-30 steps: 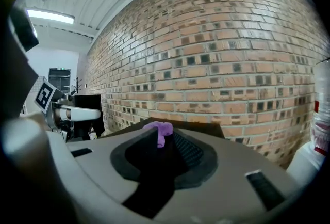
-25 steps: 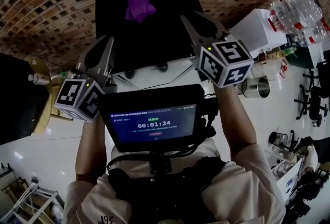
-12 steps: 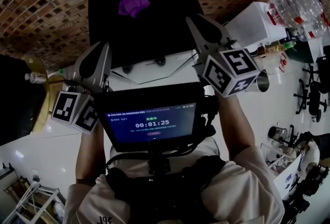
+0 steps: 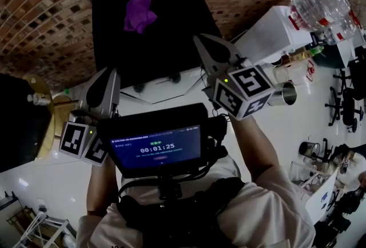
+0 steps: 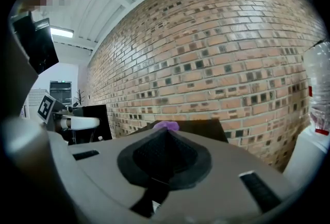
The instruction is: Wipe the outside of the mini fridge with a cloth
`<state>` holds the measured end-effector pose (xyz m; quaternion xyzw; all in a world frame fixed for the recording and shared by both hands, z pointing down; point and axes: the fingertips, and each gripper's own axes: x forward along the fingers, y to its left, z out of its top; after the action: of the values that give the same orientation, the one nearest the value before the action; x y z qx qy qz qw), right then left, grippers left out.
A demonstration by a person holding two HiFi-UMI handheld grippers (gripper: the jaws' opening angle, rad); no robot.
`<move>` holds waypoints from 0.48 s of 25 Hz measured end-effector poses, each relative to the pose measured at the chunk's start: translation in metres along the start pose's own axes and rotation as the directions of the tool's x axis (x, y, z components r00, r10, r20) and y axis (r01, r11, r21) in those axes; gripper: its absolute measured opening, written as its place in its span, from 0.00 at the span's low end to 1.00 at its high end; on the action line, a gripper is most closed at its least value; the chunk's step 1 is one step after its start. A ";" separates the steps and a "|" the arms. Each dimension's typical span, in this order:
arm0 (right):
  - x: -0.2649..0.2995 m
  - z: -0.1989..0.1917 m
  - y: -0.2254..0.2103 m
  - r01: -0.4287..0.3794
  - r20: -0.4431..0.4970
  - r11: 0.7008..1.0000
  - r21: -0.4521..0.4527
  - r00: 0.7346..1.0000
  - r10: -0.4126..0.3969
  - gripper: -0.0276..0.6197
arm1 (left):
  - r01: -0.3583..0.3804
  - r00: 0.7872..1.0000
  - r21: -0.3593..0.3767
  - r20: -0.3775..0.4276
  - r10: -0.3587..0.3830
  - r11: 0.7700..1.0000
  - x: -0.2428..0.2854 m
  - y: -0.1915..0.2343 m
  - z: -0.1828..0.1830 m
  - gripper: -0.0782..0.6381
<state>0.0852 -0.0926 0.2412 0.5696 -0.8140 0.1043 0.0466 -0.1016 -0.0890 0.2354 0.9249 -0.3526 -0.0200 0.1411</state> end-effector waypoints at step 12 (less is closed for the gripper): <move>0.002 -0.003 0.008 -0.040 -0.024 0.999 0.010 0.999 0.040 0.04 | 0.029 1.000 -0.042 0.004 -0.028 0.999 0.005 -0.004 -0.006 0.14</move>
<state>0.0766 -0.0905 0.2435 0.5520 -0.8241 0.1160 0.0518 -0.0945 -0.0881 0.2401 0.9265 -0.3391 -0.0311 0.1598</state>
